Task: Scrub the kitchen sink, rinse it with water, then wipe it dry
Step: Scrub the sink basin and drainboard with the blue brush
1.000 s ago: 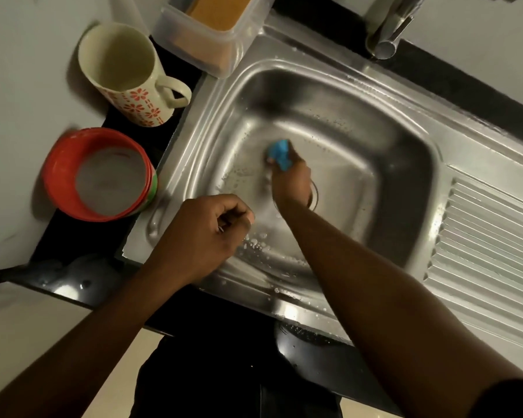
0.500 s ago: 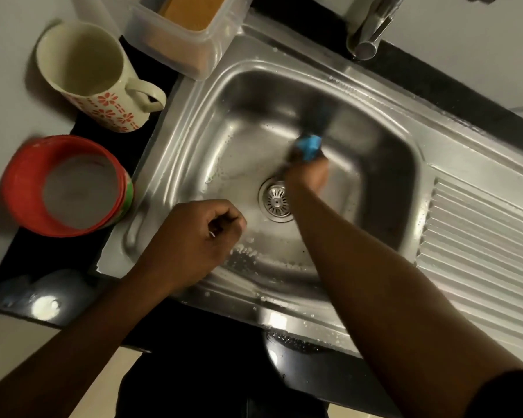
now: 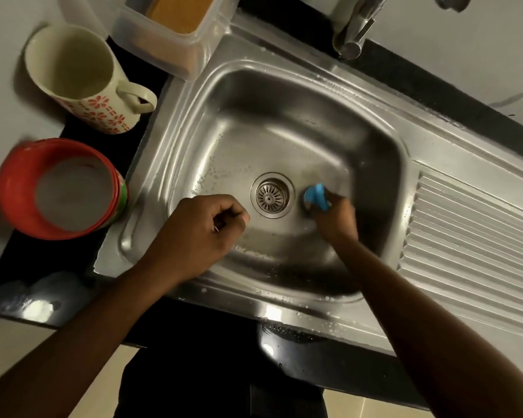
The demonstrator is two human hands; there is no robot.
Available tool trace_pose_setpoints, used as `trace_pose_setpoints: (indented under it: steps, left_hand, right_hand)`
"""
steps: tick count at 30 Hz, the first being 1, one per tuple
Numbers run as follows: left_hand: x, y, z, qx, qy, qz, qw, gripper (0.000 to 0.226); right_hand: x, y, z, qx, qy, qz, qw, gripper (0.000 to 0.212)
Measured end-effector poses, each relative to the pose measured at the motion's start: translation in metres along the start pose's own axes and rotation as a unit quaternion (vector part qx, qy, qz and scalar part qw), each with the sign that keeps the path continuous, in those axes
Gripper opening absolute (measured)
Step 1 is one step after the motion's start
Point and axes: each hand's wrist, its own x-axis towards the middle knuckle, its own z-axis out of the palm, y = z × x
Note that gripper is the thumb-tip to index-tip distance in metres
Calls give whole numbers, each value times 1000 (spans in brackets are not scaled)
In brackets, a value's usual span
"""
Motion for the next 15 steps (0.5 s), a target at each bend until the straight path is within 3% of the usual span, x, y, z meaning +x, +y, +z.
trace_pose_setpoints:
  steps: [4,6,10,15]
  left_hand:
    - [3,2,1,-3,-1,2,1000,10]
    - [4,2,2,-1,-2,4,1000,9]
    - [4,1,3,10,-9,2,1000,9]
    - [1,4,1,9,12,5,1000,11]
  right_hand:
    - [-49,24,11,-110,-144,-33,983,52]
    - [-33,19,8,-120,-126,-38,984,55]
    - [49,-24,-2,-69,-12,-14,997,52]
    - [36,-30,-1,-106,-30,-26,994,51]
